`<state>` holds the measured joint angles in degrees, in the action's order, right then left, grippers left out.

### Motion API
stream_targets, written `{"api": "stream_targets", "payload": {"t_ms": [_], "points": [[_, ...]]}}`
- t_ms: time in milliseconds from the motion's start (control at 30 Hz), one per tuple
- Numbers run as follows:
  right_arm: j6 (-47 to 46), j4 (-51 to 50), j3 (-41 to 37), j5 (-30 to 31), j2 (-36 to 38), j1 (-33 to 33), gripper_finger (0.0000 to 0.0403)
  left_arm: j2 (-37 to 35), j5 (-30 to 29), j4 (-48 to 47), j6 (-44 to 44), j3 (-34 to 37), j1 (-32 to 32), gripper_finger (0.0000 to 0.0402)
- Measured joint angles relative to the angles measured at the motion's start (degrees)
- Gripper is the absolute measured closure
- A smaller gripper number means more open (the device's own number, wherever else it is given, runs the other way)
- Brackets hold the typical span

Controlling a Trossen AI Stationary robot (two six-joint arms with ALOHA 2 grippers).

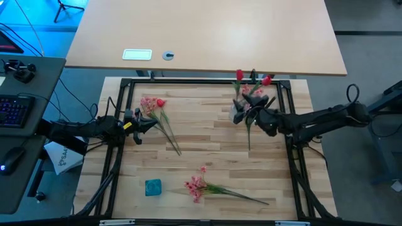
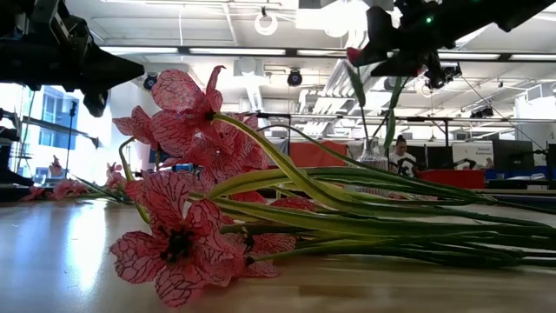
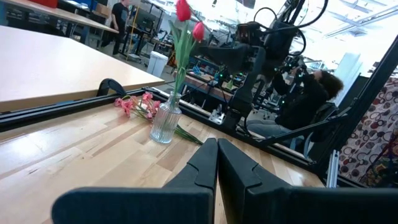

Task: Sort flowers into vase by color
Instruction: Put the red flower into the clear vase

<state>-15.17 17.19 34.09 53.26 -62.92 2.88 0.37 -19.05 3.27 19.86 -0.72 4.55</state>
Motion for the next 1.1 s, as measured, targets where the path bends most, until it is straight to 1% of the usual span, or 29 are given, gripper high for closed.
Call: {"api": "stream_targets", "payload": {"t_ms": [100,200,300,400,500,567,633,733,800,867,1033,1100], "points": [[-0.3,-2.1,0.0,-0.3,0.4,1.1,0.0136,0.0,0.0,0.0,0.0,0.0,0.0,0.0401],[-1.5,-3.8,0.0,-0.4,1.9,2.2,0.0131,0.0,0.0,0.0,0.0,0.0,0.0,0.0401],[-3.2,-4.3,0.0,-3.4,4.5,3.5,0.0130,0.0,0.0,0.0,0.0,0.0,0.0,0.0401],[-8.1,-4.3,0.0,-11.5,6.4,4.9,0.0131,0.0,0.0,0.0,0.0,0.0,0.0,0.0402],[-16.5,-4.4,0.0,-22.0,5.8,6.7,0.0134,0.0,0.0,0.0,0.0,0.0,0.0,0.0401],[-22.6,-4.1,0.0,-28.8,3.7,8.5,0.0137,0.0,0.0,0.0,0.0,0.0,0.0,0.0402],[-27.2,-3.3,0.0,-34.0,0.4,10.6,0.0141,0.0,0.0,0.0,0.0,0.0,0.0,0.0402],[-32.8,0.2,0.0,-39.1,-5.5,14.0,0.0144,0.0,0.0,0.0,0.0,0.0,0.0,0.0401],[-35.8,3.7,0.0,-41.0,-9.2,15.9,0.0144,0.0,0.0,0.0,0.0,0.0,0.0,0.0402],[-37.5,8.0,0.0,-41.5,-12.2,17.4,0.0144,0.0,0.0,0.0,0.0,0.0,0.0,0.0402],[-38.9,22.1,0.0,-41.2,-16.6,18.0,0.0144,0.0,0.0,0.0,0.0,0.0,0.0,0.0401],[-38.4,28.4,0.0,-39.2,-17.1,17.7,0.0144,0.0,0.0,0.0,0.0,0.0,0.0,0.0401]]}}
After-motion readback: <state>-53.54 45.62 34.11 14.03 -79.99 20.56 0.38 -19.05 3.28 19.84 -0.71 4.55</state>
